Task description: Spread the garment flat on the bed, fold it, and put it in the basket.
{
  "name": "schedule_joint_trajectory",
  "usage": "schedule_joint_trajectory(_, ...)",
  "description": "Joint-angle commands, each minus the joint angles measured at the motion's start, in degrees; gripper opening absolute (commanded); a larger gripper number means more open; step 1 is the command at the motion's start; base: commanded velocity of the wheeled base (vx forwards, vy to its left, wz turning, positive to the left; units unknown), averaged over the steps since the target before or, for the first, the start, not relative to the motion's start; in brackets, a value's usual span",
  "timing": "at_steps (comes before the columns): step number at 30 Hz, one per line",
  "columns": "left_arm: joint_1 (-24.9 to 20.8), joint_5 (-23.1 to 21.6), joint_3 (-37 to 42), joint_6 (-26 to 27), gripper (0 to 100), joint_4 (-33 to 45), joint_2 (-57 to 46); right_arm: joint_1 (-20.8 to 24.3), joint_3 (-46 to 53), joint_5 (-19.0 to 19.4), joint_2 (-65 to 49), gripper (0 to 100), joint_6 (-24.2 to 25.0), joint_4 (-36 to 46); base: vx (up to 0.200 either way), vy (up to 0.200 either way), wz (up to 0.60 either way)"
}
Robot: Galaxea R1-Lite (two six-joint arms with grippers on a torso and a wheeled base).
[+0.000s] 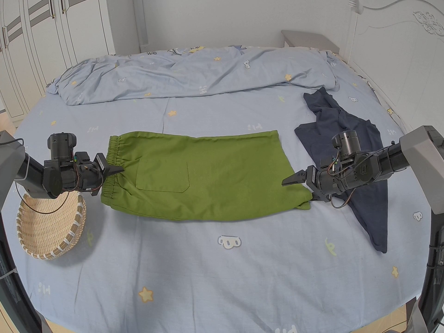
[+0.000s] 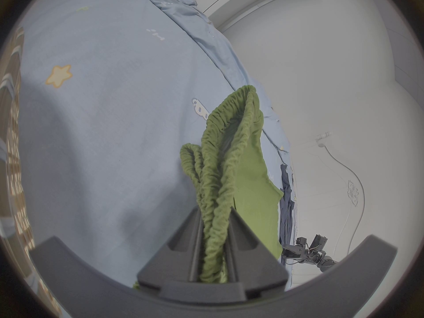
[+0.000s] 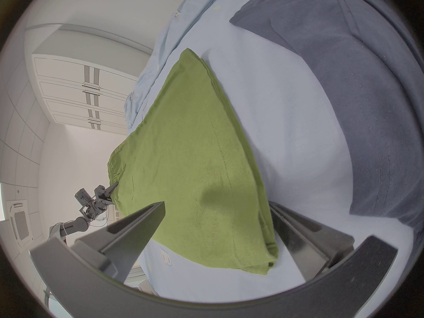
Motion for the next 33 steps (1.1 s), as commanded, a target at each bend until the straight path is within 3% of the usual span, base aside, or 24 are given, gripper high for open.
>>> schedule_joint_trajectory(1,0.0,0.0,0.0,0.0,0,0.0,0.1,0.1,-0.1,0.1,0.4,0,0.0,0.1,0.0,0.0,0.0)
schedule_joint_trajectory(28,0.4,0.0,0.0,0.1,0,0.0,0.4,-1.9,0.1,0.1,-2.0,0,1.5,0.0,0.0,0.0,0.0)
schedule_joint_trajectory(33,0.8,-0.1,0.7,2.6,0,0.8,0.0,-2.0,3.1,0.1,-5.6,0,0.5,0.9,0.0,0.0,0.0)
